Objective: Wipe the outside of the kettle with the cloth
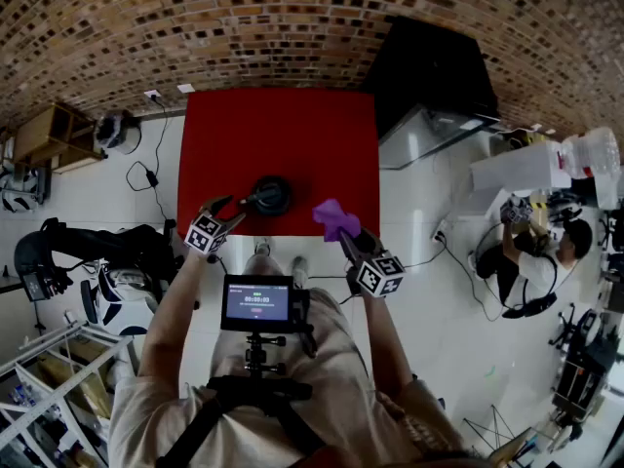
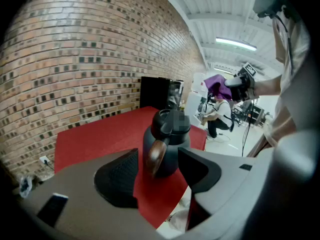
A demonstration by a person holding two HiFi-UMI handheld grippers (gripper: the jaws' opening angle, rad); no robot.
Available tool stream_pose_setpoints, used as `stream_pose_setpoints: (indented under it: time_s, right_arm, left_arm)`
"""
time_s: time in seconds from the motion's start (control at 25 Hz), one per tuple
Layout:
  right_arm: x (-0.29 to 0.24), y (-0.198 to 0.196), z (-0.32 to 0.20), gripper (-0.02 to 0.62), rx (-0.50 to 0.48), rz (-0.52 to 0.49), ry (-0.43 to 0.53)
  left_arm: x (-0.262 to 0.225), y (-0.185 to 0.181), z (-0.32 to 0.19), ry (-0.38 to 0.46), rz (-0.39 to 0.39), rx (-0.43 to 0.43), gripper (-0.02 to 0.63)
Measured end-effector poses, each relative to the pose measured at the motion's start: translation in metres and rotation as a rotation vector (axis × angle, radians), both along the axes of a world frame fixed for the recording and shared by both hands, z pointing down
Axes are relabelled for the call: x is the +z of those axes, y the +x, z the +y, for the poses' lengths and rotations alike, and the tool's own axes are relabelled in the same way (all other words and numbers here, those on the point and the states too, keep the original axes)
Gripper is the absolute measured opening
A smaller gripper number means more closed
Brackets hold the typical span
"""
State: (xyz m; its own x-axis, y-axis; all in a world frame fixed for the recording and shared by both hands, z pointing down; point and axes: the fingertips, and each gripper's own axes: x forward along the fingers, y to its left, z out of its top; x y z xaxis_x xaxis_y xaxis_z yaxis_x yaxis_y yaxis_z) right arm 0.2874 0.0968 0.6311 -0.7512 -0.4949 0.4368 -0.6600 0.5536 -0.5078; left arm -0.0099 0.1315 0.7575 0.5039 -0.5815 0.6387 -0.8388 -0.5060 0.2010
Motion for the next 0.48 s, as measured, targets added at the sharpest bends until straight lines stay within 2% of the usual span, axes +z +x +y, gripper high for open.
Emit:
stream_pose_setpoints:
  time_s: [0.16, 0.24, 0.36, 0.4, 0.48]
  right_arm:
    - [0.004, -0.028, -0.021, 0.170, 0.023, -0.008, -0.005]
    - [0.008, -0.039, -0.028, 0.170, 0.036, -0.008, -0.012]
    - [0.012, -0.053, -0.036, 0.170, 0.056, -0.007, -0.025]
    - [0.013, -0.057, -0.039, 0.170, 0.063, -0.009, -0.029]
    - [0.013, -0.064, -0.045, 0.170, 0.080, -0.011, -0.037]
  left_arm:
    - [0.031, -0.003, -0.019, -0.043, -0.055, 0.175, 0.250]
    - [0.040, -0.004, -0.026, -0.052, -0.081, 0.234, 0.250]
    - [0.044, 0.003, -0.030, -0.062, -0.064, 0.313, 0.249]
    - [0.045, 0.008, -0.029, -0.069, -0.050, 0.349, 0.238]
    - [0.044, 0.017, -0.023, -0.075, -0.042, 0.425, 0.137]
